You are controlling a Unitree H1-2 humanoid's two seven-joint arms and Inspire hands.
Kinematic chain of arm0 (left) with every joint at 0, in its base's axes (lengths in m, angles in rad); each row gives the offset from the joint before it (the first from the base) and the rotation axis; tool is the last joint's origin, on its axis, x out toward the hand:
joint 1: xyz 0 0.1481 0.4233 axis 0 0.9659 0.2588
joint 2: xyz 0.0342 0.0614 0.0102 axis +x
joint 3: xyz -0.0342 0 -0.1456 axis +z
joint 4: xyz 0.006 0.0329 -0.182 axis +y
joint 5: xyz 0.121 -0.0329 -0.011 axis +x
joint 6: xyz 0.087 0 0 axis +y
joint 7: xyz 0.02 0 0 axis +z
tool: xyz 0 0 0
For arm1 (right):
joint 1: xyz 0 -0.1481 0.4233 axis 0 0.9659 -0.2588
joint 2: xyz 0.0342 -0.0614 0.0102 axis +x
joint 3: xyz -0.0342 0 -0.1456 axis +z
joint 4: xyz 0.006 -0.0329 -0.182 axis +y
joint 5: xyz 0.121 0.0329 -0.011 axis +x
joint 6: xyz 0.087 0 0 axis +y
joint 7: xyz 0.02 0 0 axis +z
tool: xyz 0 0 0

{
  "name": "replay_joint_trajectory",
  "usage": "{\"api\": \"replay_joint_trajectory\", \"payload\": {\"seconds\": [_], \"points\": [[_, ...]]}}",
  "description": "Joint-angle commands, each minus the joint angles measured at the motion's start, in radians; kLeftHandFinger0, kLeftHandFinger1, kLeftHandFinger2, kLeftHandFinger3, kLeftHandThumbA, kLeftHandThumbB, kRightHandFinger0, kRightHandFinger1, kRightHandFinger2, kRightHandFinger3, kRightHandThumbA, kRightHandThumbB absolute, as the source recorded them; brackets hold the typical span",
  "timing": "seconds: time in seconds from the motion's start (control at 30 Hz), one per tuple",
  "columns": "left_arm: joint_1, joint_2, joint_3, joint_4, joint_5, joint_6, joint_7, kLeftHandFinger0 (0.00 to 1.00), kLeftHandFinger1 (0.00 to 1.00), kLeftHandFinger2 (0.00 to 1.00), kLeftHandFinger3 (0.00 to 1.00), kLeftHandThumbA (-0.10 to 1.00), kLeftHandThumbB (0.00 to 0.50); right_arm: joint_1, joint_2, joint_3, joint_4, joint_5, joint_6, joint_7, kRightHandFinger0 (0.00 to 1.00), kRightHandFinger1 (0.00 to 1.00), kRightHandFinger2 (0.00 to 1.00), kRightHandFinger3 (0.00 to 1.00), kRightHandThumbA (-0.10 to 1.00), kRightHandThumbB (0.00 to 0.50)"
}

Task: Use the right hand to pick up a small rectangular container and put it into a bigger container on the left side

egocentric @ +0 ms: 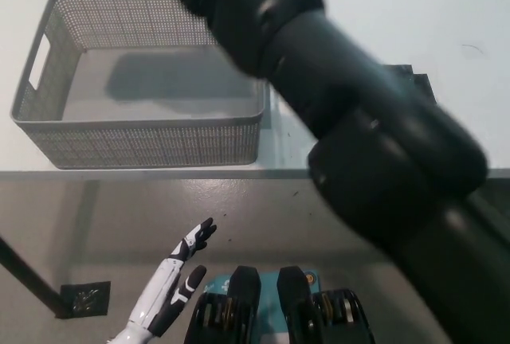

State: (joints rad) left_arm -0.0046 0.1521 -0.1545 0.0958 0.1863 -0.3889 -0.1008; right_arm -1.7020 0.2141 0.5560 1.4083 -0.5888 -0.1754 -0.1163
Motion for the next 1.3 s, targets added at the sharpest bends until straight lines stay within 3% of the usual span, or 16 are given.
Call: {"api": "replay_joint_trajectory", "payload": {"seconds": [0.0,0.03,0.07,0.1,0.2,0.3,0.33,0.37,0.4,0.43,0.47,0.6,0.93,1.1,1.17,1.27], "points": [[0.004,0.014,-0.003,-0.03,0.015,-0.001,-0.008,1.0,1.0,1.0,1.0,1.0,0.279,-0.006,0.022,0.007,0.014,-0.009,0.03,-0.039,0.0,0.23,0.64,0.67,-0.1,0.256],[0.0,0.014,-0.005,-0.024,0.022,-0.009,-0.005,1.0,1.0,1.0,1.0,1.0,0.279,0.006,0.025,0.018,0.018,-0.02,0.035,-0.039,0.12,0.3,0.64,0.51,-0.1,0.261],[-0.006,0.012,-0.006,-0.018,0.026,-0.01,-0.003,1.0,1.0,1.0,1.0,1.0,0.277,0.023,0.028,0.021,0.024,-0.022,0.041,-0.04,0.07,0.24,0.59,0.33,-0.1,0.269],[-0.007,0.01,-0.006,-0.018,0.023,-0.009,-0.004,1.0,1.0,1.0,1.0,1.0,0.273,0.039,0.031,0.024,0.03,-0.023,0.054,-0.034,0.01,0.21,0.55,0.32,-0.1,0.269],[-0.012,0.008,-0.007,-0.015,0.028,-0.011,-0.002,1.0,1.0,1.0,1.0,1.0,0.271,0.064,0.035,0.027,0.036,-0.025,0.075,-0.025,0.0,0.16,0.52,0.32,-0.1,0.276],[-0.019,0.011,-0.007,-0.008,0.033,-0.02,-0.001,1.0,1.0,1.0,1.0,1.0,0.272,0.069,0.037,0.03,0.044,-0.025,0.136,0.043,0.16,0.35,0.63,0.68,-0.1,0.272],[-0.022,0.012,-0.006,-0.009,0.027,-0.018,-0.005,1.0,1.0,1.0,1.0,1.0,0.273,0.059,0.039,0.033,0.049,-0.025,0.175,0.128,0.5,0.75,1.0,1.0,0.23,0.298],[-0.027,0.014,-0.005,-0.01,0.025,-0.014,-0.008,1.0,1.0,1.0,1.0,1.0,0.274,0.052,0.038,0.034,0.05,-0.025,0.187,0.156,0.7,0.98,1.0,1.0,0.36,0.32],[-0.028,0.014,-0.005,-0.009,0.023,-0.014,-0.009,1.0,1.0,1.0,1.0,1.0,0.275,0.05,0.037,0.016,0.051,-0.003,0.198,0.2,1.0,1.0,1.0,1.0,0.48,0.368],[-0.028,0.015,-0.006,-0.01,0.024,-0.014,-0.01,1.0,1.0,1.0,1.0,1.0,0.277,0.049,0.037,0.002,0.052,0.013,0.213,0.236,1.0,1.0,1.0,1.0,0.61,0.492],[-0.028,0.016,-0.007,-0.013,0.026,-0.011,-0.011,1.0,1.0,1.0,1.0,1.0,0.277,0.049,0.036,-0.004,0.051,0.018,0.218,0.246,1.0,1.0,1.0,1.0,0.64,0.5],[-0.03,0.018,-0.007,-0.01,0.023,-0.009,-0.013,1.0,1.0,1.0,1.0,1.0,0.281,0.041,0.03,-0.011,0.043,0.015,0.199,0.253,1.0,1.0,1.0,1.0,0.86,0.5],[-0.027,0.016,-0.006,-0.016,0.027,-0.003,-0.011,1.0,1.0,1.0,1.0,1.0,0.279,-0.014,-0.015,-0.08,0.022,0.064,0.143,0.234,1.0,1.0,1.0,1.0,0.98,0.5],[-0.032,0.021,0.0,-0.011,0.011,-0.018,-0.013,1.0,1.0,1.0,1.0,1.0,0.266,-0.068,-0.123,-0.236,-0.041,0.191,-0.02,0.201,1.0,1.0,1.0,1.0,1.0,0.5],[-0.038,0.026,0.004,-0.014,0.006,-0.007,-0.016,1.0,1.0,1.0,1.0,1.0,0.28,-0.09,-0.19,-0.292,-0.099,0.221,-0.111,0.193,1.0,1.0,1.0,1.0,1.0,0.466],[-0.045,0.025,0.008,-0.016,-0.004,0.0,-0.017,1.0,1.0,1.0,1.0,1.0,0.29,-0.073,-0.306,-0.368,-0.309,0.266,-0.111,0.263,1.0,1.0,1.0,1.0,1.0,0.431]]}}
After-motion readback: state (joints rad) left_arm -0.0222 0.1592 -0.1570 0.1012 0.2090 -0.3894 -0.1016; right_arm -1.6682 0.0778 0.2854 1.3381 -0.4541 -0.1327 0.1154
